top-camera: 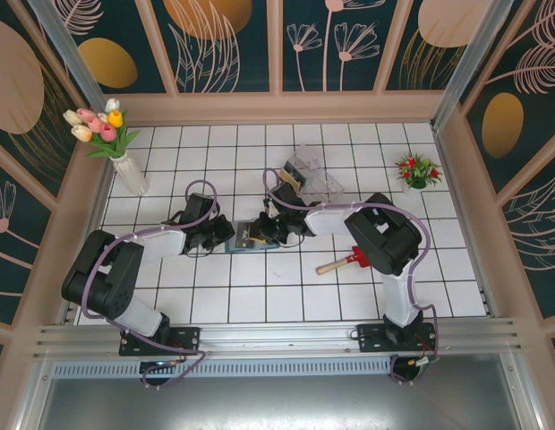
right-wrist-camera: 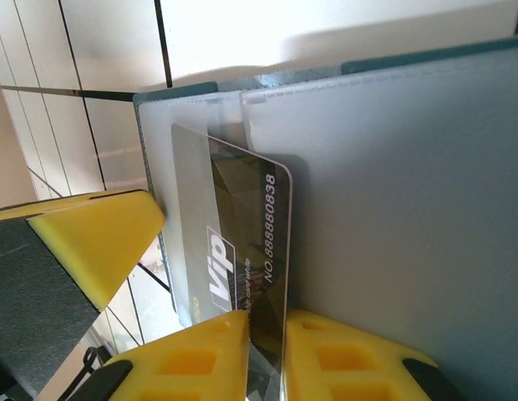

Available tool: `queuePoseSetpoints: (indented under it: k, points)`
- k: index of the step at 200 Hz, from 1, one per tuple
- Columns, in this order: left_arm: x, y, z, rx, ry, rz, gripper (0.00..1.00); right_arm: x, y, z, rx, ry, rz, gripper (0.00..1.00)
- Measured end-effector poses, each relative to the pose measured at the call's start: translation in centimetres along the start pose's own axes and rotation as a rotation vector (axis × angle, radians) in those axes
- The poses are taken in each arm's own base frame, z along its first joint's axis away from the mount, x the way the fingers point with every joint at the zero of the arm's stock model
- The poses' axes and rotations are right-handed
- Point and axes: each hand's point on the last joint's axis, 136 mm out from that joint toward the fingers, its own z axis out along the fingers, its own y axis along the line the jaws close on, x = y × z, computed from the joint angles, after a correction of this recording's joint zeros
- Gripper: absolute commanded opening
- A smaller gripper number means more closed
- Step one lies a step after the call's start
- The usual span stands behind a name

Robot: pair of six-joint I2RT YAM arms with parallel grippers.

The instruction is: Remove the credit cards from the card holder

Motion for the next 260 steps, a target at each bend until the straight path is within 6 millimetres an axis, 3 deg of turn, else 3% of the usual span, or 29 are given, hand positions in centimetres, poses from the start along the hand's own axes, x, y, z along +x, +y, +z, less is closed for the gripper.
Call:
queuePoseSetpoints:
  k: [51, 97, 132, 153, 172, 196, 222, 260]
  points:
    - [0.0, 0.0, 0.0, 0.0, 0.0, 0.0, 0.13, -0.5, -0.1, -0.4, -0.005, -0.017, 0.002, 0.03]
    - [0.0, 0.0, 0.0, 0.0, 0.001, 0.001, 0.16, -2.0, -0.4, -3.2, -0.008, -0.084, -0.019, 0.02]
    - [-0.2, -0.5, -0.2, 0.004, 0.007, 0.007, 0.33, -2.8, -0.4, -5.2, -0.019, -0.119, -0.086, 0.0]
    - [-0.8, -1.3, -1.1, 0.003, -0.002, 0.012, 0.46, -2.8, 0.8, -6.7, -0.052, -0.131, -0.173, 0.0]
    - [-2.1, -3.1, -2.9, 0.038, -0.046, 0.027, 0.56, -2.9, 2.9, -8.7, -0.115, -0.145, -0.268, 0.0]
    - [-3.9, -6.5, -5.8, 0.132, -0.116, 0.056, 0.73, -3.8, 5.9, -12.6, -0.236, -0.193, -0.381, 0.0]
    - [-4.4, -10.0, -8.7, 0.278, -0.148, 0.084, 0.86, -4.8, 8.1, -16.6, -0.357, -0.24, -0.46, 0.0]
    - [-4.3, -14.8, -12.2, 0.509, -0.151, 0.135, 0.96, -4.1, 9.5, -18.6, -0.47, -0.191, -0.528, 0.0]
